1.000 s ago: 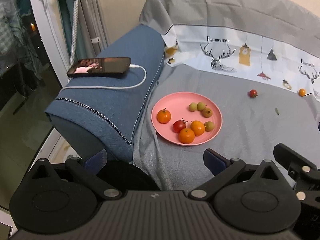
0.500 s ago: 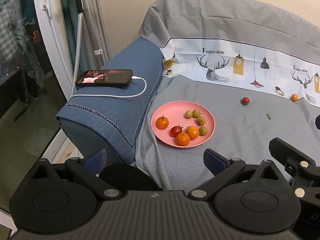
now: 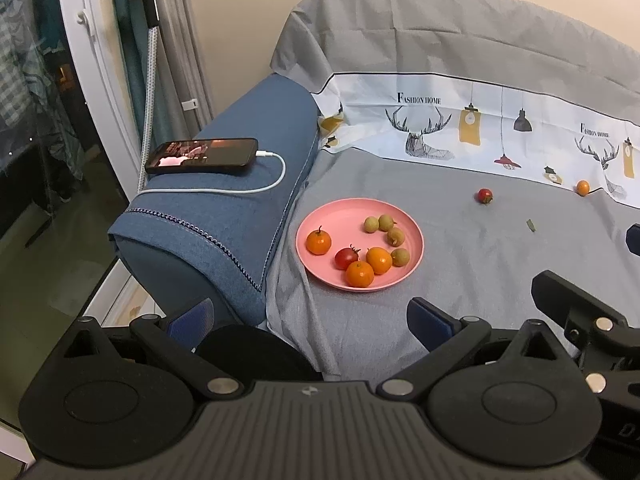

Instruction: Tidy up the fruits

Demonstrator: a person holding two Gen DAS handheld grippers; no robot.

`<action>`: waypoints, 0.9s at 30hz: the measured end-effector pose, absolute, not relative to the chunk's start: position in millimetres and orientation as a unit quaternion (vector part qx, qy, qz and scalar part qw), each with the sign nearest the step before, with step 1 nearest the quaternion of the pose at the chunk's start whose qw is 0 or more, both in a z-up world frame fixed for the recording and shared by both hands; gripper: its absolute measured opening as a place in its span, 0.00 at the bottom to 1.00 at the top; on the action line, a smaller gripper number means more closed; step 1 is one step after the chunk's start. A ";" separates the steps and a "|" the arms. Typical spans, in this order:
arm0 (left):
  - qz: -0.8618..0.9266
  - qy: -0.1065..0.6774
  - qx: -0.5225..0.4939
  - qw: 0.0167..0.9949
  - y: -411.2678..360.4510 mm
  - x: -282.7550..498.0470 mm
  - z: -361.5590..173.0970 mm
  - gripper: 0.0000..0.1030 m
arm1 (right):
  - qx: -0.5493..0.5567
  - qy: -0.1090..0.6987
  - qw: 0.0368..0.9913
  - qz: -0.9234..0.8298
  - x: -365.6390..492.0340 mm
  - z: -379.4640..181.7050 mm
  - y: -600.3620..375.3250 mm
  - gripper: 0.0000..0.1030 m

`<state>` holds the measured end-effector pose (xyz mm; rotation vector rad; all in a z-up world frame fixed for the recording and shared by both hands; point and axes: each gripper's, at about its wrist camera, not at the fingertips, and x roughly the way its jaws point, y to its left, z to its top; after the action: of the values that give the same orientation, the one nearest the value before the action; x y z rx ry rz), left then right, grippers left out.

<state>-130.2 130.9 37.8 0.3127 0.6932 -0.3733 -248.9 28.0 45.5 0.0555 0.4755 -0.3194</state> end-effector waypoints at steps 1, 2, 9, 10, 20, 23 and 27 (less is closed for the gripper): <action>-0.181 0.337 0.151 0.911 130.8 -129.7 37.4 1.00 | 0.028 0.235 0.959 -0.158 -248.7 45.2 28.7 0.95; -0.181 0.337 0.151 0.911 130.6 -129.3 37.4 1.00 | 0.028 0.236 0.959 -0.158 -248.5 44.9 28.7 0.95; -0.182 0.343 0.154 0.909 129.7 -126.1 34.6 1.00 | 0.031 0.243 0.957 -0.155 -244.8 42.4 25.4 0.95; -0.182 0.344 0.154 0.908 129.4 -125.6 34.0 1.00 | 0.032 0.244 0.957 -0.155 -243.8 42.2 24.8 0.95; -0.181 0.362 0.162 0.900 124.2 -117.0 23.3 1.00 | 0.045 0.260 0.953 -0.150 -236.6 34.8 19.1 0.95; -0.181 0.368 0.167 0.897 122.0 -114.9 19.0 1.00 | 0.050 0.265 0.952 -0.148 -234.1 31.8 15.6 0.95; -0.178 0.375 0.174 0.893 117.8 -112.1 13.4 1.00 | 0.059 0.272 0.949 -0.145 -231.0 26.0 11.6 0.95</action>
<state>-112.1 117.8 13.4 0.3611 0.7787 -0.3702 -231.0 11.6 26.0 0.1199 0.5535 -0.2960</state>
